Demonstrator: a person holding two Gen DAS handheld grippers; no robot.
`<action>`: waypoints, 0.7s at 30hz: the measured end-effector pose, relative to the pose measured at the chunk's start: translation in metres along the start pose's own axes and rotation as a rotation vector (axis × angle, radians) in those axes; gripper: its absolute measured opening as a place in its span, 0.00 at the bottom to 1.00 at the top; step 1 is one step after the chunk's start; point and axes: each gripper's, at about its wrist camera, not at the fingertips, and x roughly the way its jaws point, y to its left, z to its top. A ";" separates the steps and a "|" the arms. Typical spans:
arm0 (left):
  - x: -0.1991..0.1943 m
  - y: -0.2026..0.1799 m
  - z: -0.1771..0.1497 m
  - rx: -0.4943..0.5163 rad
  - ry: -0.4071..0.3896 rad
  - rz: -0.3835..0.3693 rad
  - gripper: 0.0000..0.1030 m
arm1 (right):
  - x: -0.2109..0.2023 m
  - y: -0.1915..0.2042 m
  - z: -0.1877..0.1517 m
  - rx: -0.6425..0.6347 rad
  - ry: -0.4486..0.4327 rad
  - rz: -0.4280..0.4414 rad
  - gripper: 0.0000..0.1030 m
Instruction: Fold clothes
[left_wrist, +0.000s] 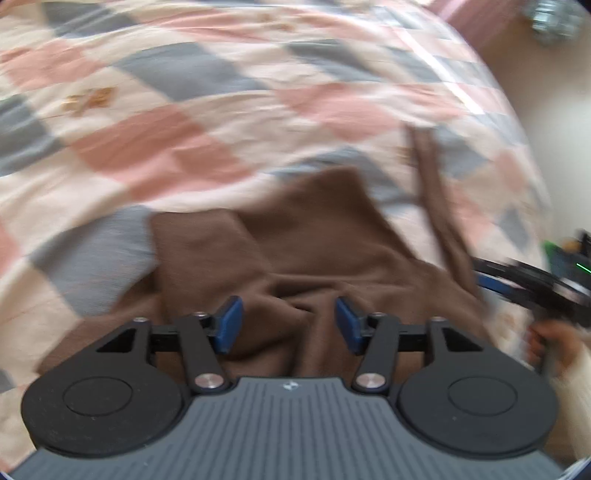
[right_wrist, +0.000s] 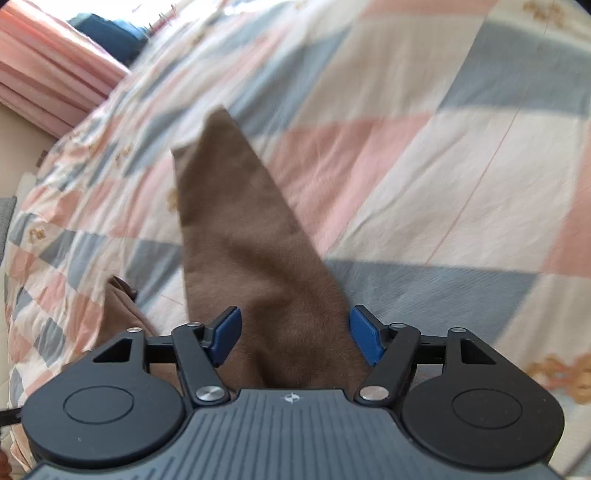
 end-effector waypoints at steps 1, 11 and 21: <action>0.002 -0.006 -0.003 0.031 0.006 -0.019 0.60 | 0.000 0.003 -0.003 -0.034 -0.001 -0.010 0.11; 0.048 -0.058 -0.001 0.370 0.026 0.040 0.67 | -0.183 -0.049 -0.036 0.063 -0.422 -0.285 0.04; 0.091 -0.063 -0.011 0.452 0.106 0.025 0.53 | -0.067 -0.048 -0.006 0.070 -0.130 0.105 0.71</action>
